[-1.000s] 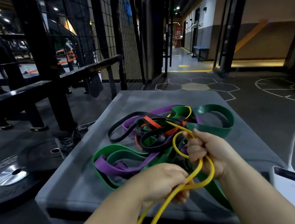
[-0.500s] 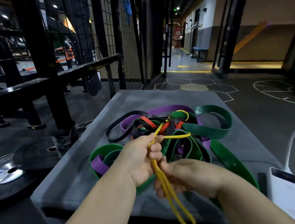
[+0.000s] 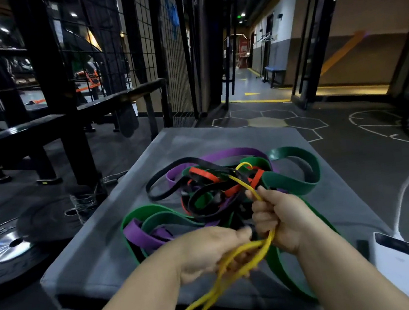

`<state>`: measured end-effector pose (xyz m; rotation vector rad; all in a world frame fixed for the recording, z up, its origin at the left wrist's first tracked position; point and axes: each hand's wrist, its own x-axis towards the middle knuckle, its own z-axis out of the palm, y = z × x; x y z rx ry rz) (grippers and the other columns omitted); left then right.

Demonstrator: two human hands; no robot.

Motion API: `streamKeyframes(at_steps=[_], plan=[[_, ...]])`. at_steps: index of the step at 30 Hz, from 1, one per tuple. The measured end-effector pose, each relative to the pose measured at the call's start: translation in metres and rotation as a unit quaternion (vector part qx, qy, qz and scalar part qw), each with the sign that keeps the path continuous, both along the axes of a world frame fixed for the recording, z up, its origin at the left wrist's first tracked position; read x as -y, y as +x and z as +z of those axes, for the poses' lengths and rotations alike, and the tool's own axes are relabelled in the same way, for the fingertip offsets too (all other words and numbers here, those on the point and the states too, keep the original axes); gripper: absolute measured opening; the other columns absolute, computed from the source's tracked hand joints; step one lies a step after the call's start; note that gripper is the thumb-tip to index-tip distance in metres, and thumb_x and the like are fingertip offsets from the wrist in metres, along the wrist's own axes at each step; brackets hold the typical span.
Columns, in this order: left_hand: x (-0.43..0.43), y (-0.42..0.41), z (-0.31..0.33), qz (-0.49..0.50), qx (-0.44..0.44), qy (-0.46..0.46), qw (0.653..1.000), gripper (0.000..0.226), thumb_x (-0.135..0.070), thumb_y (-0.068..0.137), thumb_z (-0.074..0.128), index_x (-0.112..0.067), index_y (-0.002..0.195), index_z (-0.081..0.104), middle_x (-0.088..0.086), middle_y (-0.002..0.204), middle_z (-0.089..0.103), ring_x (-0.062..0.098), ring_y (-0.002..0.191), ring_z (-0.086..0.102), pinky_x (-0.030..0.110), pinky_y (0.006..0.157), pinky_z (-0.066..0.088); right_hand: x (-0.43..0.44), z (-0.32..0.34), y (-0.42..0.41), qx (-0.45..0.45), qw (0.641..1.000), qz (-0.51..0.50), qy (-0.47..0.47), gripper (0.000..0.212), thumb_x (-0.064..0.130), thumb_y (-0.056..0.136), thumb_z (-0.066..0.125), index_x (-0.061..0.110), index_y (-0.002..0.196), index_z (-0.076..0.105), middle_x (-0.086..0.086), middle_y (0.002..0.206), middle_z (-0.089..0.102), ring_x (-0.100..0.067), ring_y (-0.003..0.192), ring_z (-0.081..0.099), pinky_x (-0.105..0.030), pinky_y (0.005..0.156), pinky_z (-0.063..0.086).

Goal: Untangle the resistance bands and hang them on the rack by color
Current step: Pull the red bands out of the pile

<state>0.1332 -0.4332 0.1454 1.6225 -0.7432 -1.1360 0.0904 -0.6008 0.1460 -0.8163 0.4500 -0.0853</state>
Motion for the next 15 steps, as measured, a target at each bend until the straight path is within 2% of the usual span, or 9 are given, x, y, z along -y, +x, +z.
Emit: streamKeyframes(at_steps=[2, 4, 6, 8, 11, 13, 15], plan=[[0.006, 0.009, -0.005, 0.11, -0.062, -0.011, 0.992, 0.064, -0.063, 0.087, 0.04, -0.008, 0.11, 0.064, 0.007, 0.098, 0.07, 0.017, 0.084, 0.066, 0.027, 0.078, 0.052, -0.006, 0.004, -0.003, -0.002, 0.995, 0.042, -0.093, 0.029, 0.025, 0.103, 0.038, 0.012, 0.08, 0.052, 0.006, 0.051, 0.024, -0.004, 0.035, 0.018, -0.014, 0.029, 0.015], [0.013, 0.018, -0.004, 0.184, -0.113, -0.048, 0.975, 0.069, -0.063, 0.091, 0.032, -0.004, 0.107, 0.064, 0.01, 0.091, 0.071, 0.022, 0.081, 0.067, 0.032, 0.078, 0.053, -0.015, 0.009, -0.009, -0.015, 0.982, 0.097, -0.159, 0.03, 0.027, 0.103, 0.038, 0.016, 0.076, 0.048, 0.005, 0.051, 0.024, -0.005, 0.037, 0.015, -0.013, 0.032, 0.012], [0.02, 0.023, -0.002, 0.204, -0.163, -0.083, 0.962, 0.065, -0.06, 0.095, 0.03, -0.003, 0.093, 0.063, 0.011, 0.075, 0.067, 0.022, 0.064, 0.065, 0.029, 0.066, 0.055, -0.027, 0.01, -0.015, -0.038, 0.959, 0.162, -0.231, 0.033, 0.028, 0.102, 0.037, 0.019, 0.072, 0.045, 0.005, 0.049, 0.027, -0.006, 0.038, 0.016, -0.013, 0.034, 0.012], [0.027, 0.027, 0.002, 0.203, -0.197, -0.081, 0.956, 0.058, -0.055, 0.098, 0.033, -0.004, 0.092, 0.062, 0.009, 0.068, 0.063, 0.019, 0.05, 0.059, 0.022, 0.048, 0.049, -0.037, 0.006, -0.017, -0.053, 0.926, 0.203, -0.313, 0.031, 0.027, 0.102, 0.036, 0.02, 0.072, 0.042, 0.005, 0.049, 0.032, -0.007, 0.037, 0.019, -0.014, 0.035, 0.014], [0.044, 0.038, 0.013, 0.206, -0.215, -0.075, 0.952, 0.039, -0.041, 0.098, 0.043, -0.008, 0.094, 0.063, 0.005, 0.077, 0.072, 0.014, 0.055, 0.063, 0.02, 0.048, 0.044, -0.036, 0.004, -0.009, -0.087, 0.908, 0.189, -0.363, 0.029, 0.025, 0.099, 0.037, 0.02, 0.07, 0.041, 0.006, 0.046, 0.035, -0.007, 0.034, 0.023, -0.018, 0.036, 0.015], [0.059, 0.049, 0.023, 0.221, -0.222, -0.088, 0.946, 0.027, -0.031, 0.098, 0.048, -0.01, 0.087, 0.061, 0.003, 0.069, 0.072, 0.012, 0.054, 0.066, 0.017, 0.046, 0.045, -0.028, 0.011, 0.003, -0.104, 0.906, 0.167, -0.375, 0.029, 0.028, 0.097, 0.039, 0.02, 0.069, 0.042, 0.006, 0.045, 0.035, -0.008, 0.034, 0.023, -0.018, 0.036, 0.015], [0.076, 0.06, 0.043, 0.227, -0.195, -0.086, 0.95, 0.028, -0.024, 0.098, 0.048, -0.009, 0.078, 0.058, 0.001, 0.055, 0.066, 0.009, 0.043, 0.061, 0.013, 0.039, 0.042, -0.017, 0.023, 0.021, -0.097, 0.9, 0.138, -0.401, 0.029, 0.029, 0.097, 0.042, 0.02, 0.069, 0.043, 0.006, 0.045, 0.034, -0.009, 0.034, 0.024, -0.017, 0.037, 0.016]])
